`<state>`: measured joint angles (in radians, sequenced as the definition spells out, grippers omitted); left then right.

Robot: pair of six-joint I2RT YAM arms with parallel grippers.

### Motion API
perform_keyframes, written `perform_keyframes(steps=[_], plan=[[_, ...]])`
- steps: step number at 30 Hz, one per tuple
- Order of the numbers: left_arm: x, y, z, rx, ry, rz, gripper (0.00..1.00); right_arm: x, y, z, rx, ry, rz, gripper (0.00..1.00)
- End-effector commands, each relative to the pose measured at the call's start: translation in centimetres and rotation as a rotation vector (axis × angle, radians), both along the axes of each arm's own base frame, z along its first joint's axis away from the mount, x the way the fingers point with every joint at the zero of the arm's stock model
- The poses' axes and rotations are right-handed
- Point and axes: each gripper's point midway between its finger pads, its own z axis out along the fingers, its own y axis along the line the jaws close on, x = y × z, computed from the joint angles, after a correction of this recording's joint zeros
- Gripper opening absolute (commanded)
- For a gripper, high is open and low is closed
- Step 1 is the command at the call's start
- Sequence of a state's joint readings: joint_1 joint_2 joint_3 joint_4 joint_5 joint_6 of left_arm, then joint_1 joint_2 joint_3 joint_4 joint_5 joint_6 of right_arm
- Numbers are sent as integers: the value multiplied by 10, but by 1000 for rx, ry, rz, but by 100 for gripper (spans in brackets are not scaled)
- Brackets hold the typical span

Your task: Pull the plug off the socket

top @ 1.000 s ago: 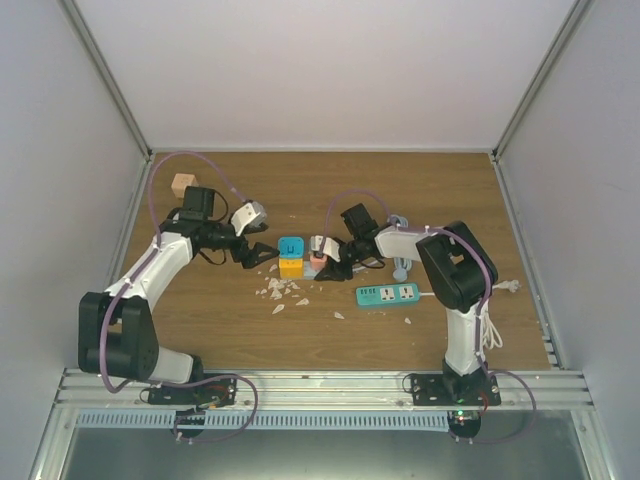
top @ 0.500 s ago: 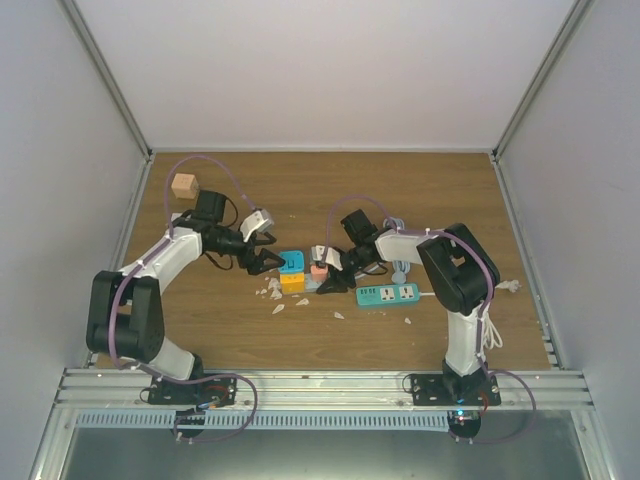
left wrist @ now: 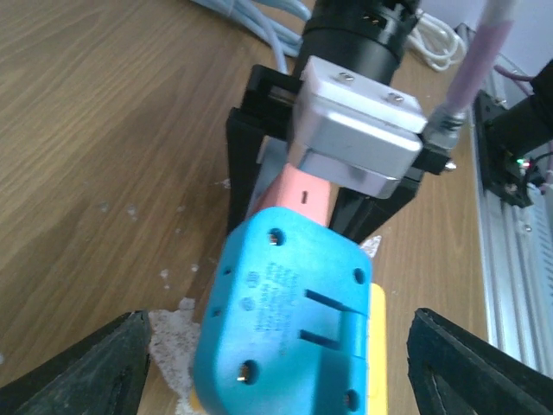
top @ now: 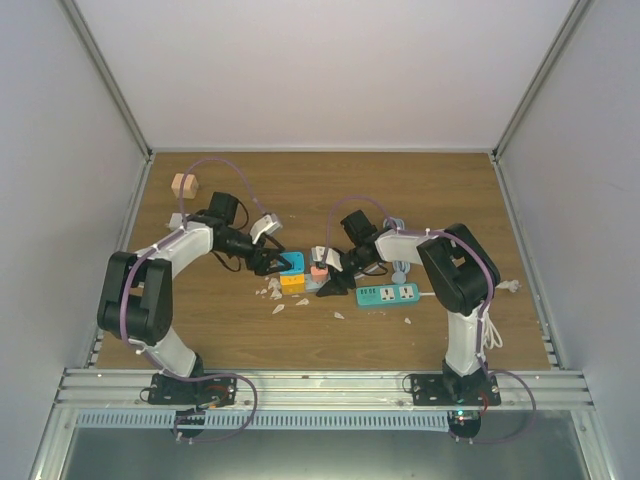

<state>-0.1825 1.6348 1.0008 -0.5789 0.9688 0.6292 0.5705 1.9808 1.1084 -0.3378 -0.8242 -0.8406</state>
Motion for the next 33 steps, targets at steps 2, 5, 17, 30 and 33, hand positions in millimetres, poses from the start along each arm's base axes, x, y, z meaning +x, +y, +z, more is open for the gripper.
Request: perform_keyframes(steps=[2,5,17,30,33], plan=[[-17,-12,20,-91,6,-83,77,-7,5,8,27,-2,16,66],[-23,-13,30,-113,-22,-103,68,-5,6,6,23,-2,9,65],[-30,-12,39,-124,-64,-116,43,-3,7,3,14,12,-1,64],[-26,-7,30,-57,-132,-87,41,0,20,54,145,-38,30,78],[-27,-8,32,-62,-144,-90,39,-4,23,68,195,-29,47,81]])
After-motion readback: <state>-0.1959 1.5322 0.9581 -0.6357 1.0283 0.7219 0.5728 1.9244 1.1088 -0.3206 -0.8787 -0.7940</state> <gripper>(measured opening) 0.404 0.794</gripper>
